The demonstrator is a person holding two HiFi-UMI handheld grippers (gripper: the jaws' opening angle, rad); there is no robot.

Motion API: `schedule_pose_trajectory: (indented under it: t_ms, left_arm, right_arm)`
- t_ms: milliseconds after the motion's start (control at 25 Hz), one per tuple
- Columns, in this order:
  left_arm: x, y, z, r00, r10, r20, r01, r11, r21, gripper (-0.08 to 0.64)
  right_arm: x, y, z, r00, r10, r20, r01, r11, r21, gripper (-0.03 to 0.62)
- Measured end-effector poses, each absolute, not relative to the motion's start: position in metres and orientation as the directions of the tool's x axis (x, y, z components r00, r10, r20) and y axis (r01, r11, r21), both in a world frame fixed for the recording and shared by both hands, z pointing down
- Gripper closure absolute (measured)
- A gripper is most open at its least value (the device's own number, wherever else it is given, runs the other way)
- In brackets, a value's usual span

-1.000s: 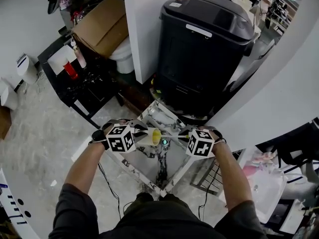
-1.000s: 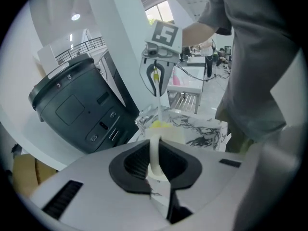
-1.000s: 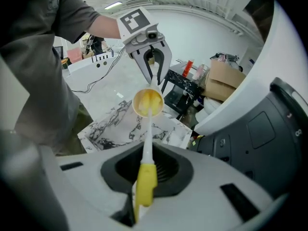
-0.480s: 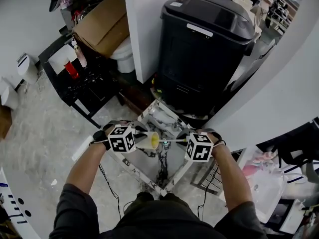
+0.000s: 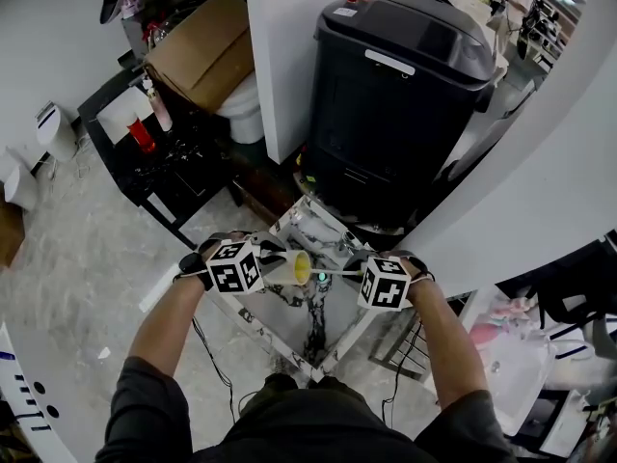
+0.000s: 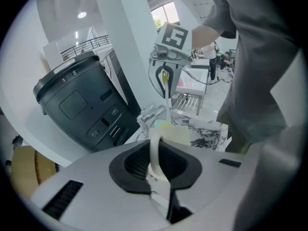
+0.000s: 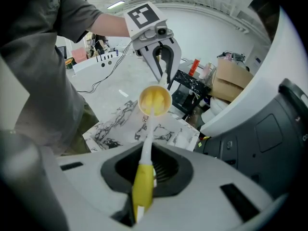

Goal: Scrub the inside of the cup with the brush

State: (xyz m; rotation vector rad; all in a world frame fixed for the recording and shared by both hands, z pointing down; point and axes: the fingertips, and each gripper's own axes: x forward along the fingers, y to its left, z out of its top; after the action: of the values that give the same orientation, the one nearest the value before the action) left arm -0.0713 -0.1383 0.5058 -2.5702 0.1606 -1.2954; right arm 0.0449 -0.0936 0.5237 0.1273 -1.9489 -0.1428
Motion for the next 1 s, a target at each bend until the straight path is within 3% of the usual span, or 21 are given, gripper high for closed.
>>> schedule_pose_trajectory:
  t_ms: [400,1000]
  left_arm:
    - [-0.069,-0.119,0.520,0.591,-0.152,0.792,0.047,-0.974,-0.222,0.523]
    - [-0.074,-0.117,0.525,0.593,-0.170,0.787,0.014,-0.975,-0.222,0.522]
  right_arm:
    - [0.042,-0.092,0.507,-0.338,-0.150,0.929,0.048,0.983,0.176,0.558]
    - [0.067,-0.082,0.521,-0.310,-0.139,0.941,0.009,0.989,0.149,0.558]
